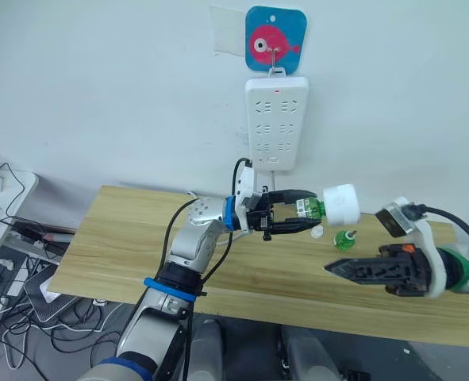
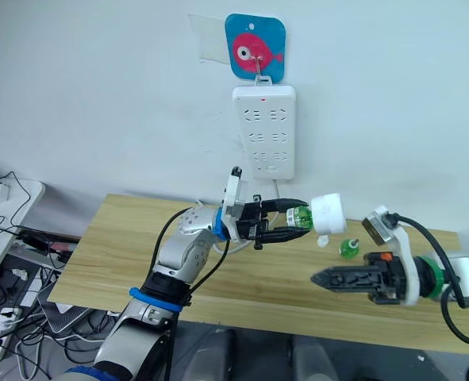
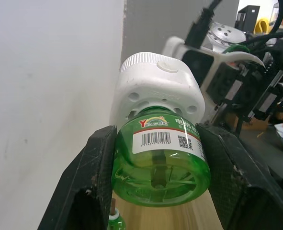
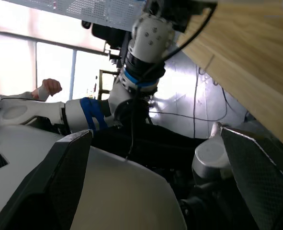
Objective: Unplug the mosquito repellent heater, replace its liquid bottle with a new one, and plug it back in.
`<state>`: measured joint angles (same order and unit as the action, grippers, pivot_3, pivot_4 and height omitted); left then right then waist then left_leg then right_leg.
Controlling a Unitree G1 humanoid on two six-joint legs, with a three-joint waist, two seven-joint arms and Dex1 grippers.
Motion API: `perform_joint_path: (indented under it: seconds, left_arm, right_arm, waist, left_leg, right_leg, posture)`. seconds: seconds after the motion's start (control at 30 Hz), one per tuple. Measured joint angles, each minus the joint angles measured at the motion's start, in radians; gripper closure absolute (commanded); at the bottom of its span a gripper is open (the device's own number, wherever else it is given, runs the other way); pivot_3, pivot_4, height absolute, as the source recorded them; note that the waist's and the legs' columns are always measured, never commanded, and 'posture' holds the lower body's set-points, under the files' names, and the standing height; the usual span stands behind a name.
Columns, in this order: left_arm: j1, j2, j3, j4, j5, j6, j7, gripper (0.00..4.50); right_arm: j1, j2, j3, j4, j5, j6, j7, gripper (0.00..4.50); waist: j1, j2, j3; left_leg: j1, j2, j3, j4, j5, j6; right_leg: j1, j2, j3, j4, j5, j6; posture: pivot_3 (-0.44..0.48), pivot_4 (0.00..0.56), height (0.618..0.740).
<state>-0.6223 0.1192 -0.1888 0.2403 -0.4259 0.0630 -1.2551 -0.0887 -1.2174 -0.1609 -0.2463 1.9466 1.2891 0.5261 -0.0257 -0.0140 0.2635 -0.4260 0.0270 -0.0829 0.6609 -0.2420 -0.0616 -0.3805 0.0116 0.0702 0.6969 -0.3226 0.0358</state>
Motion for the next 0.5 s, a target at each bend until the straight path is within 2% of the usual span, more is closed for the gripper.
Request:
perform_joint_path:
  seconds: [0.07,0.13,0.27,0.47,0.5]
  left_arm:
    - [0.001,0.002,0.0,0.0,0.0,0.0,-0.001,2.26]
    - [0.002,0.003,-0.001,-0.001,-0.001,0.003,-0.004,2.26]
    - [0.006,0.012,-0.003,-0.009,-0.007,0.027,-0.026,2.26]
    - [0.006,0.02,-0.012,-0.049,-0.029,0.085,-0.058,2.26]
    - [0.005,0.022,-0.015,-0.055,-0.034,0.094,-0.065,2.26]
  right_arm:
    - [0.041,-0.032,-0.056,0.007,0.0,-0.002,-0.005,0.05]
    - [0.05,-0.041,-0.088,0.038,-0.006,-0.009,-0.016,0.61]
    - [-0.058,-0.019,-0.101,0.222,-0.15,-0.055,-0.036,2.08]
    - [-0.287,0.147,-0.052,0.389,-0.381,-0.106,-0.054,4.29]
    - [-0.307,0.177,-0.044,0.403,-0.41,-0.105,-0.055,4.47]
  waist:
    - [0.0,0.0,0.0]
    - [-0.003,0.0,0.0]
    - [-0.007,0.0,0.0]
    - [-0.005,0.001,0.0]
    - [-0.004,0.001,0.0]
  left_leg:
    - [0.0,0.0,0.0,0.0,0.0,0.0]
    - [0.001,0.0,0.0,0.001,0.0,0.0]
    - [0.002,0.001,0.002,0.001,0.0,0.0]
    - [0.001,0.001,0.001,0.0,0.0,0.0]
    - [0.001,0.001,0.001,-0.001,0.0,0.0]
  right_leg:
    - [0.0,0.0,0.0,0.0,0.0,0.0]
    - [0.0,0.0,0.0,0.0,0.0,0.0]
    - [0.0,0.001,0.002,0.001,0.001,0.001]
    - [-0.001,0.001,0.001,0.0,0.001,0.001]
    - [-0.001,0.001,0.001,0.0,0.001,0.001]
  posture:
    - [0.015,0.234,0.74]
    - [0.015,0.234,0.74]
    - [0.008,0.225,0.74]
    - [0.011,0.21,0.74]
    - [0.011,0.21,0.74]
